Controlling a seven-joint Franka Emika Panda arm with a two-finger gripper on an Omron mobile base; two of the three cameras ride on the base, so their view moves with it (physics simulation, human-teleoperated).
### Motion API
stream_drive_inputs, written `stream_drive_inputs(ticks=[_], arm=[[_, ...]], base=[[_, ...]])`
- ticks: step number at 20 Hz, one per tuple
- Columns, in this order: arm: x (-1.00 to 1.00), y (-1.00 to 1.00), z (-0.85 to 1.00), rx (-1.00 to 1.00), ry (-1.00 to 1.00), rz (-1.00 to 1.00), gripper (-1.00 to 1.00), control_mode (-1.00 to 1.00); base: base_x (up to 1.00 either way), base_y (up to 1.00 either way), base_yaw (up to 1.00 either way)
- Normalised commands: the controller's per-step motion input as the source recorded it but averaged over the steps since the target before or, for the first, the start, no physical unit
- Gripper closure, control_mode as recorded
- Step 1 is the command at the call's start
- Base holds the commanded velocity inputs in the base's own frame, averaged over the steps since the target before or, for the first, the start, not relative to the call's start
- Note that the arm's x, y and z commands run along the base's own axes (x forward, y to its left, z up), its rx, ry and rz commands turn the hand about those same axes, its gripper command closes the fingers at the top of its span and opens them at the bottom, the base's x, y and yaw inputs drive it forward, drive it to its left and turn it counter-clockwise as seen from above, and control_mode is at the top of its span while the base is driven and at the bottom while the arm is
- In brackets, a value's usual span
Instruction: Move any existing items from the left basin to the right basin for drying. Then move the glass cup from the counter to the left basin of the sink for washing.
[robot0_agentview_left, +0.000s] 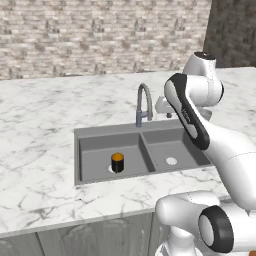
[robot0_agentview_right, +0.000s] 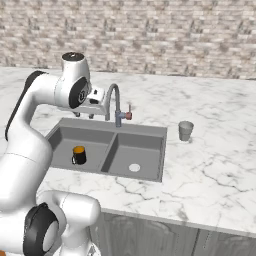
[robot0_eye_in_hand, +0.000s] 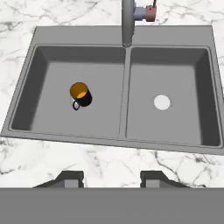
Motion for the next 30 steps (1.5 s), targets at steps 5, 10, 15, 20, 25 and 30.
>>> stream_drive_inputs(ticks=[5, 10, 15, 20, 25, 30], arm=[[-0.32, 0.06, -0.22, -0.12, 0.01, 0.02, -1.00, -1.00], [-0.66, 0.77, -0.84, -0.11, 0.05, 0.02, -1.00, -1.00], [-0.04, 0.92, -0.97, 0.00, 0.14, 0.00, -1.00, -1.00], [0.42, 0.54, -0.85, 0.00, 0.04, -0.04, -1.00, -1.00], [0.55, 0.39, -0.25, 0.00, 0.01, -0.07, -1.00, -1.00], [0.56, 0.31, -0.20, 0.00, 0.07, -0.03, -1.00, -1.00]], base=[[0.00, 0.00, 0.00], [0.00, 0.00, 0.00], [0.00, 0.00, 0.00], [0.00, 0.00, 0.00], [0.00, 0.00, 0.00], [0.00, 0.00, 0.00]])
